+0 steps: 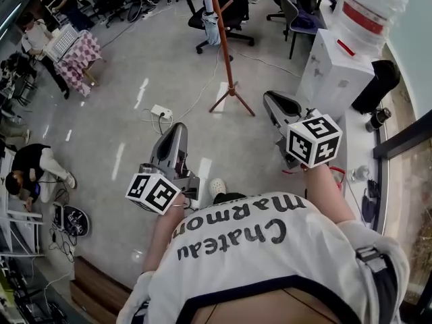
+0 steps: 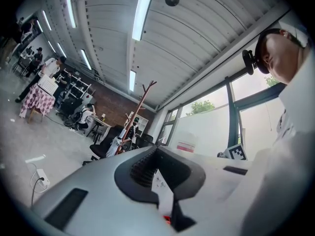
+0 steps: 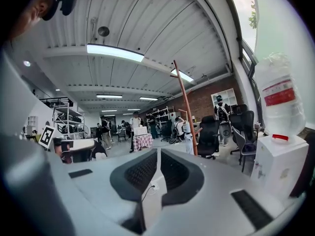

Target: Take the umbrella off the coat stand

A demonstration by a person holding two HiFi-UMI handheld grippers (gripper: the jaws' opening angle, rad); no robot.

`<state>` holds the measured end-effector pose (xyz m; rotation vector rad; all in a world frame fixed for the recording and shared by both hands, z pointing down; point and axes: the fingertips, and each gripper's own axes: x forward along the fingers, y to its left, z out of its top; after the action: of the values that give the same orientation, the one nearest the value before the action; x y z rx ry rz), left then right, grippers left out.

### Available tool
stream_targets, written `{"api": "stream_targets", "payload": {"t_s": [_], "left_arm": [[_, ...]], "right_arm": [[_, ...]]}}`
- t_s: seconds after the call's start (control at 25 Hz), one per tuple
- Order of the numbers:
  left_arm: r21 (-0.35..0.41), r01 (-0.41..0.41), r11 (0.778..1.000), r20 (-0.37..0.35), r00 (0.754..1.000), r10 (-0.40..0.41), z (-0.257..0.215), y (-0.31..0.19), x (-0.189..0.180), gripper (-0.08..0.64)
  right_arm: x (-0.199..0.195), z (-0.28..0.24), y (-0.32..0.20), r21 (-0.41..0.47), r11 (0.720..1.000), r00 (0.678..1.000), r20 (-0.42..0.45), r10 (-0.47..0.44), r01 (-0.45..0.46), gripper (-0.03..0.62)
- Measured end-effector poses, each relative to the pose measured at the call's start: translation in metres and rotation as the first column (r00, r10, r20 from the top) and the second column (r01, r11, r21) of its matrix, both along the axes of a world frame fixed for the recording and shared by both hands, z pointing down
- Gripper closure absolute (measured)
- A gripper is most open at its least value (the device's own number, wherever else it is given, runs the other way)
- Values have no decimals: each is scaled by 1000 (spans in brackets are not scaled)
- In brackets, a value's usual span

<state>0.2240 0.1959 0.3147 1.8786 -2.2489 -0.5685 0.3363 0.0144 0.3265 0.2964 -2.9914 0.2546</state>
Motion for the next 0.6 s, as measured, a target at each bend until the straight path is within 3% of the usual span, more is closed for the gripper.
{"api": "stream_targets", "payload": {"t_s": [0.32, 0.6], "left_arm": [[-8, -5, 1000, -29, 1000, 5, 18, -38, -71, 538], [-15, -96, 995, -6, 995, 96, 7, -95, -149, 538]], "right_arm": [[-64, 22, -31, -39, 999, 998, -60, 23, -26, 550], [-144, 17, -73, -105, 992, 997, -44, 69, -73, 549]]}}
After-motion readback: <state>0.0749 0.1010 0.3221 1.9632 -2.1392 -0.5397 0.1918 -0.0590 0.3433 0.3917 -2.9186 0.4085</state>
